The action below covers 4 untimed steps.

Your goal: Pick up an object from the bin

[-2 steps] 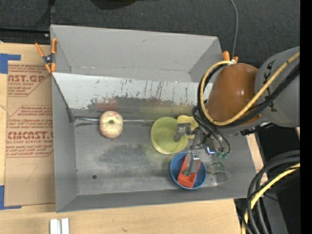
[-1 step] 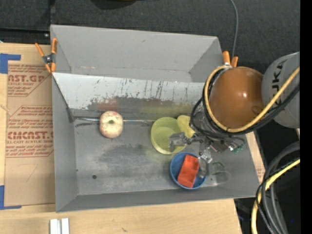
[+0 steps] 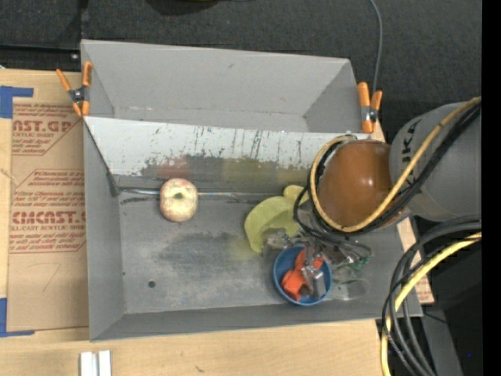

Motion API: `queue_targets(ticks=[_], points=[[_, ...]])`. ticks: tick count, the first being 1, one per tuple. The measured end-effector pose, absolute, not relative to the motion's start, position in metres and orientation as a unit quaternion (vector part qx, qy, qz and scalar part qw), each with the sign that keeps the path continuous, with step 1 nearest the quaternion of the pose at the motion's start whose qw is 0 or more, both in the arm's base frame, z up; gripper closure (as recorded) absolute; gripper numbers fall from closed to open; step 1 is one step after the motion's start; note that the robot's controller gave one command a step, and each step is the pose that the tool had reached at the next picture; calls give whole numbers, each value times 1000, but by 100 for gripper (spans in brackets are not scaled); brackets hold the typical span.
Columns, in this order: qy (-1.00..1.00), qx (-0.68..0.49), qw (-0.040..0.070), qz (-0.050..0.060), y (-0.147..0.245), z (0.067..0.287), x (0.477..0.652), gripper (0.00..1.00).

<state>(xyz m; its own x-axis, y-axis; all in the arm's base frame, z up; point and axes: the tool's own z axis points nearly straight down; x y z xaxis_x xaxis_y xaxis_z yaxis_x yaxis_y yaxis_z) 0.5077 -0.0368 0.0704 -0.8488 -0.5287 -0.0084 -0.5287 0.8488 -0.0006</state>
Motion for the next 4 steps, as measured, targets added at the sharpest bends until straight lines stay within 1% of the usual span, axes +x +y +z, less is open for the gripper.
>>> queue_targets(ticks=[1, 2, 3, 4], points=[[857, -516, -1, 2, -27, 72, 504, 100], [857, -516, -1, 2, -27, 72, 504, 100], [857, -516, -3, 4, -26, 78, 503, 100], [857, -516, -4, 5, -26, 93, 502, 100]])
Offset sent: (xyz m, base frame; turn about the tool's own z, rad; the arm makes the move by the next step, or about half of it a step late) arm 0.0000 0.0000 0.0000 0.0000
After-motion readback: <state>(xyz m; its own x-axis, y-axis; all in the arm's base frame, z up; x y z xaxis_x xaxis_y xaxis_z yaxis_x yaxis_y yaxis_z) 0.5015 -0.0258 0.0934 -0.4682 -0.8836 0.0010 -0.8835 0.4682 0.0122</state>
